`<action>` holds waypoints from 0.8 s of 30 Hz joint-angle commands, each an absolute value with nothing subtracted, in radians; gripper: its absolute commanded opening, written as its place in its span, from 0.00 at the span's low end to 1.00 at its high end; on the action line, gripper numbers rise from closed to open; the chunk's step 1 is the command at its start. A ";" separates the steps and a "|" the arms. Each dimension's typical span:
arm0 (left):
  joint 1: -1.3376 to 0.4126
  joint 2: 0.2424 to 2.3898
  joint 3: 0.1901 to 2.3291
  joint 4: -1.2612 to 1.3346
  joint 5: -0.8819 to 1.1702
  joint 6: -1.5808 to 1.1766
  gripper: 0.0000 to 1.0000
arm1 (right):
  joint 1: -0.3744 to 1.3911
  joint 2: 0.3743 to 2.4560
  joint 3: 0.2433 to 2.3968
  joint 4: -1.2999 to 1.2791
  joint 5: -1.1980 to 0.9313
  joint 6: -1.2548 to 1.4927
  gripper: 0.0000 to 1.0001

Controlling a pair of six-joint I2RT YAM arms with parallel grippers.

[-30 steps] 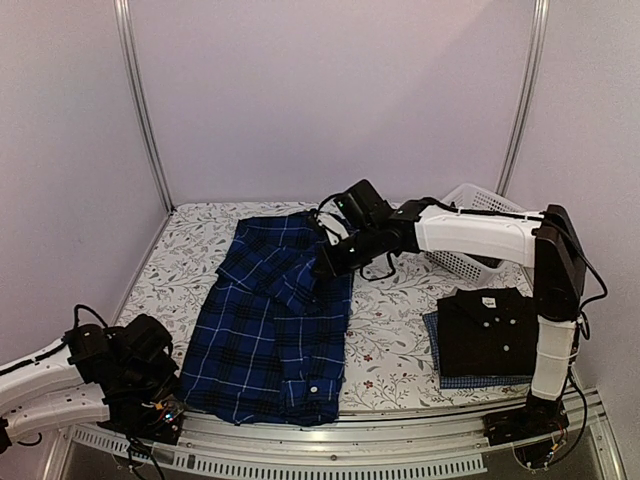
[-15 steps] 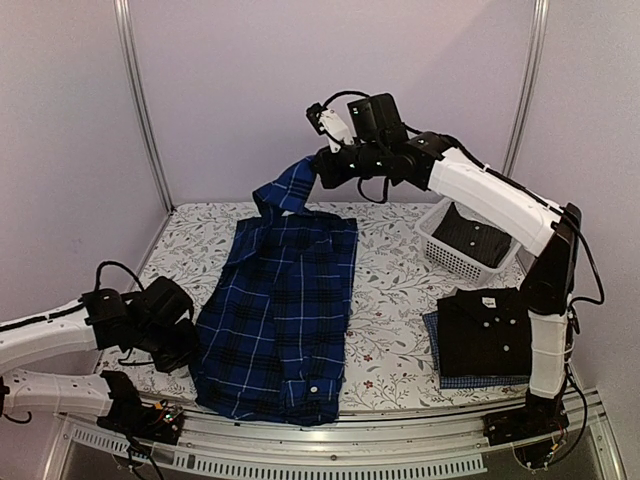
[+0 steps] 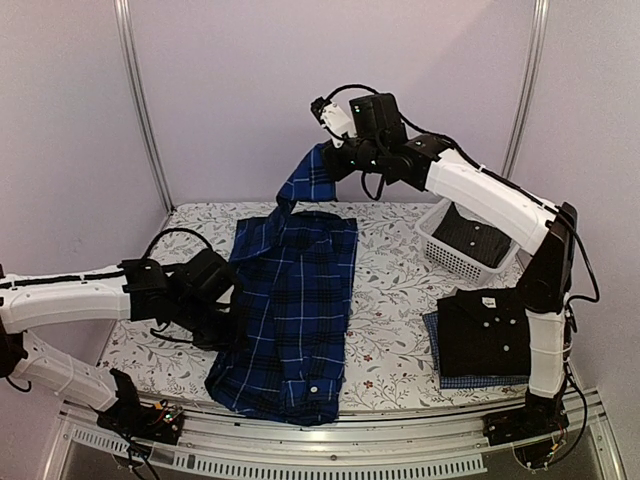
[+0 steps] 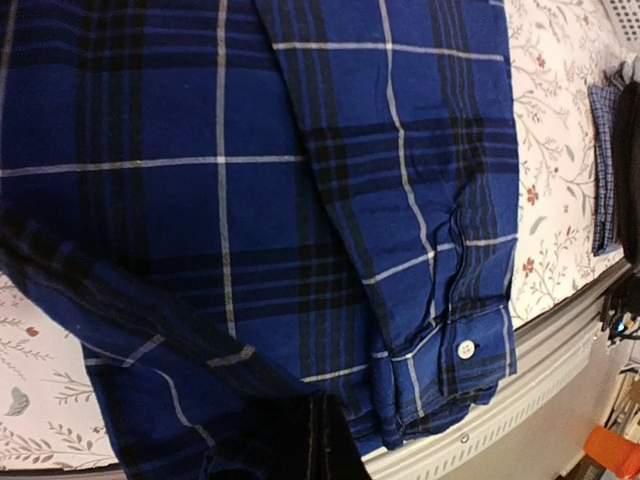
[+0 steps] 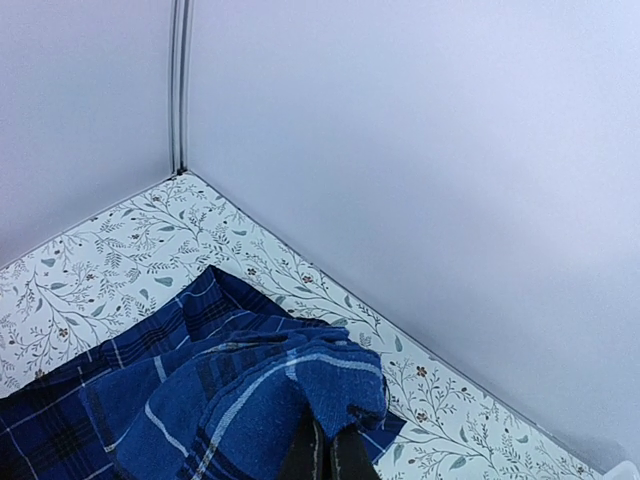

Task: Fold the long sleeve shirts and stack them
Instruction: Fold the 1/3-folded shirt at the center of the board.

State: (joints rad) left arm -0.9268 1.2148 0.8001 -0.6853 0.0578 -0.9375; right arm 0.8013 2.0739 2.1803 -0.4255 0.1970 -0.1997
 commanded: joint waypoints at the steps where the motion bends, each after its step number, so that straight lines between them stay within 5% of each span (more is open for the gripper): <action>1: -0.967 1.256 0.830 -0.666 0.148 -0.860 0.00 | 0.788 1.984 2.139 -0.383 0.285 -0.223 0.00; 24: -1.016 1.388 0.787 -0.590 0.324 -0.822 0.01 | 0.787 1.715 1.794 -0.353 0.362 -0.148 0.00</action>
